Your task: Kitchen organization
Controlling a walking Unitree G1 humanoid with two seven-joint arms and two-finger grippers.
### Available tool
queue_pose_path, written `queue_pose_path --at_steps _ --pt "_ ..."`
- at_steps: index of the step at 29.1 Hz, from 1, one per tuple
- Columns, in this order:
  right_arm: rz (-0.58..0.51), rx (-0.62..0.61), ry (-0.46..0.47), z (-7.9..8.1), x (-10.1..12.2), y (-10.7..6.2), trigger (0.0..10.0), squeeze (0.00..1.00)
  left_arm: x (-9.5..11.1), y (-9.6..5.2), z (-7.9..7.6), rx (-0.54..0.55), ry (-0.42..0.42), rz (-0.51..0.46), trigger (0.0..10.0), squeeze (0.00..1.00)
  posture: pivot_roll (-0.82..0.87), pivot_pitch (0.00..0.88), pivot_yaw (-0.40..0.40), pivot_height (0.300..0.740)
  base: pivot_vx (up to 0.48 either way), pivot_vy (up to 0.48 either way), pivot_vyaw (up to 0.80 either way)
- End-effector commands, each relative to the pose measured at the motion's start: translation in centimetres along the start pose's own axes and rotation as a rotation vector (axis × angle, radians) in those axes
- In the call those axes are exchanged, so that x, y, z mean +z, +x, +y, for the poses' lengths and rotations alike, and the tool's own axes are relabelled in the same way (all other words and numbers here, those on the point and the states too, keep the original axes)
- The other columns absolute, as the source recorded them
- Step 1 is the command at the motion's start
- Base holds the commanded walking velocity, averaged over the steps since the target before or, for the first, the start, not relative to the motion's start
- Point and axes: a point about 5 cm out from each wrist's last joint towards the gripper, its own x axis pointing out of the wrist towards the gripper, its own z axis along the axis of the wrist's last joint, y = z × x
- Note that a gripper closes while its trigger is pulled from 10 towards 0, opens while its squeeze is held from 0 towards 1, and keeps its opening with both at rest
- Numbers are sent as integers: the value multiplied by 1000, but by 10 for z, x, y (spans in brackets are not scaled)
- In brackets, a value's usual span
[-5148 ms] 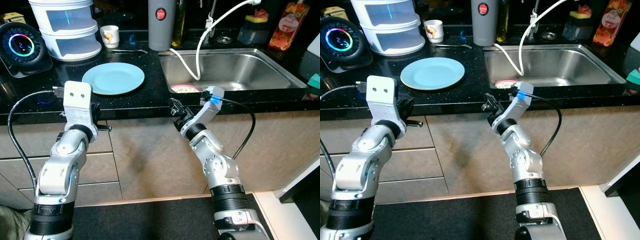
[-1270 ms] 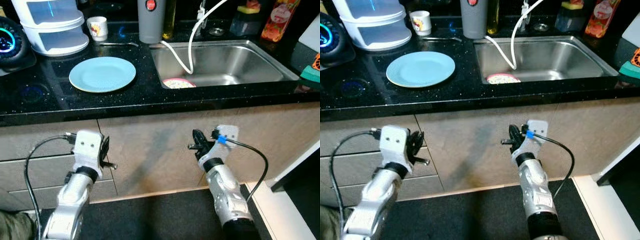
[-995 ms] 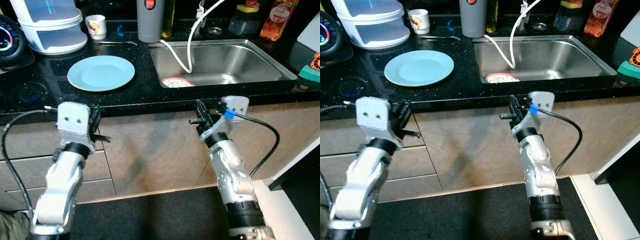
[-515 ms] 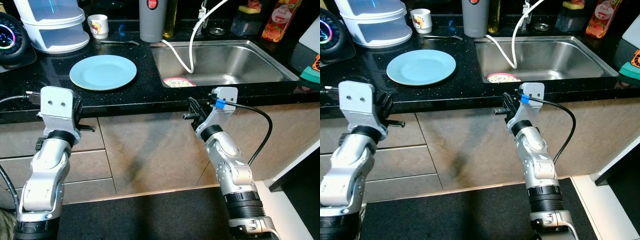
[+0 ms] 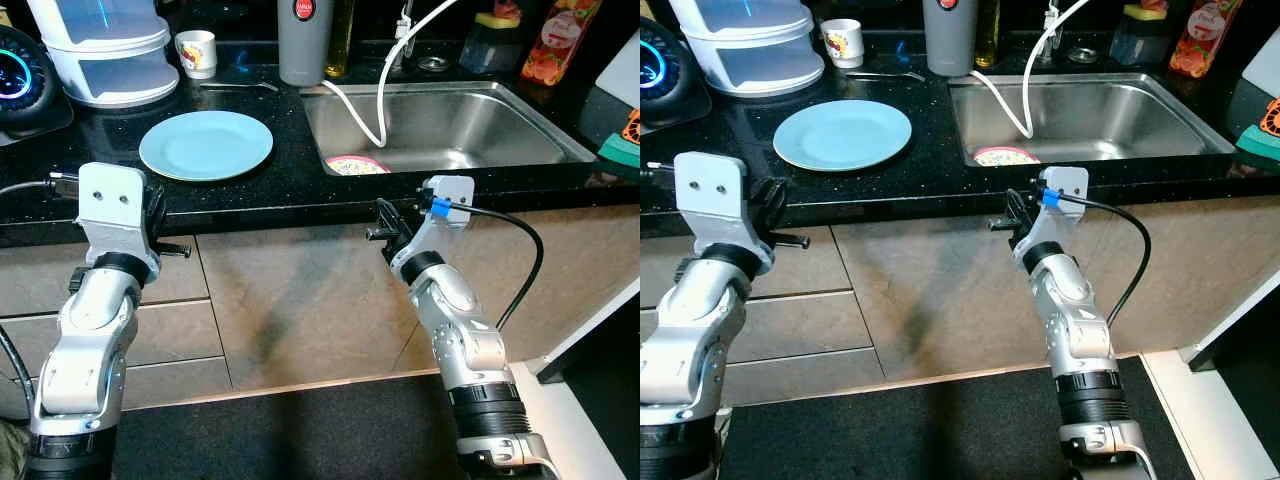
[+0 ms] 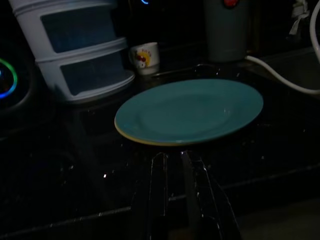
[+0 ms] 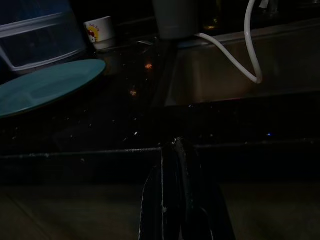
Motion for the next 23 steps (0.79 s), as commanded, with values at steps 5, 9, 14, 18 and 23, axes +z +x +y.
queue_pose_path --at_steps 5,9,14,18,23 --pt "0 -6 17 -1 1 -1 10000 0 3 1 2 -5 11 -4 10000 0 76 154 -3 740 326 0 0" --pt "-2 -4 17 0 2 -1 10000 0 3 2 2 -9 11 -6 10000 0 75 153 -2 740 339 0 0" --pt "-4 -2 18 0 3 -1 10000 0 3 1 2 -9 11 -8 10000 0 75 152 -3 740 339 0 0" --pt "-6 -1 19 1 3 0 10000 0 3 1 2 -11 11 -8 10000 0 75 153 -2 740 337 0 0" --pt "-7 1 20 1 4 0 10000 0 3 1 2 -13 10 -9 10000 0 74 153 -2 740 332 0 0"
